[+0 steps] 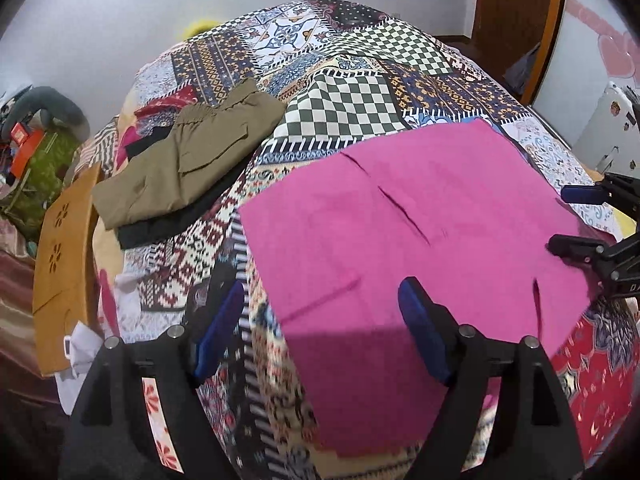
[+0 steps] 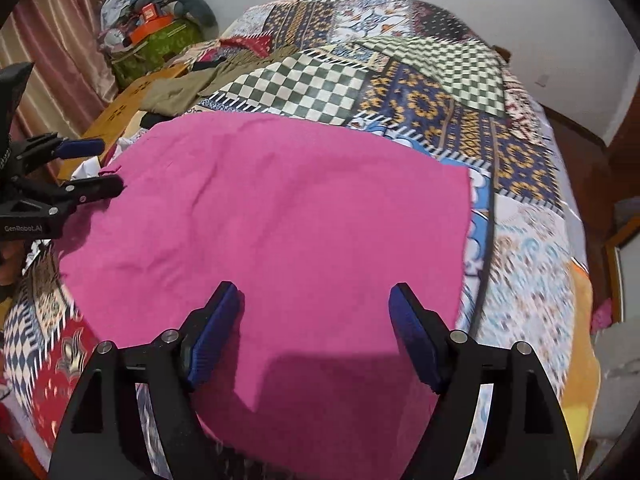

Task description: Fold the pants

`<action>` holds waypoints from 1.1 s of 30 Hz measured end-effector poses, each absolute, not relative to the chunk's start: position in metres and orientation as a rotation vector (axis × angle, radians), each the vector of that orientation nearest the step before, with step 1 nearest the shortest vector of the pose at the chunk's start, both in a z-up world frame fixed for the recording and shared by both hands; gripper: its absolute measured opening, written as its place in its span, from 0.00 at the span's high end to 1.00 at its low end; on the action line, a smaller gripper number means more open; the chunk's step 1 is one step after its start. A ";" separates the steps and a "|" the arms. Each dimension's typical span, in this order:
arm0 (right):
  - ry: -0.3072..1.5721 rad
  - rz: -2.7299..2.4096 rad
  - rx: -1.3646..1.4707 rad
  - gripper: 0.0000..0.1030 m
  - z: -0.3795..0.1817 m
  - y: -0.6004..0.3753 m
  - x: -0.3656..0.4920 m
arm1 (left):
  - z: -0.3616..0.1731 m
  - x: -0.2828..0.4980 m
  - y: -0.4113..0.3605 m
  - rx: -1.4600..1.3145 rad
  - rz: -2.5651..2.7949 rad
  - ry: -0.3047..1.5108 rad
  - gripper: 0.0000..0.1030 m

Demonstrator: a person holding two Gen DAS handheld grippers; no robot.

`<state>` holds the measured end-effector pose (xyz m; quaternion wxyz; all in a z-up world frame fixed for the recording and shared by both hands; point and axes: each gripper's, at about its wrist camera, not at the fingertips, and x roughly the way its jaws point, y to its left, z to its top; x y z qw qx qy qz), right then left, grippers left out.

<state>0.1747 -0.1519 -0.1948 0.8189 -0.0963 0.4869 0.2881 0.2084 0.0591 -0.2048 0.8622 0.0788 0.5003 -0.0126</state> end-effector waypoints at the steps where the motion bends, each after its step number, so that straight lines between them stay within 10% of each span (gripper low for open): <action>1: 1.038 0.607 -0.197 0.27 -0.194 -0.155 0.172 | -0.204 0.204 0.059 0.162 -0.022 1.048 0.22; 33: 1.006 0.735 -0.209 0.26 -0.188 -0.104 0.130 | -0.207 0.127 0.081 -0.555 -0.114 1.179 0.15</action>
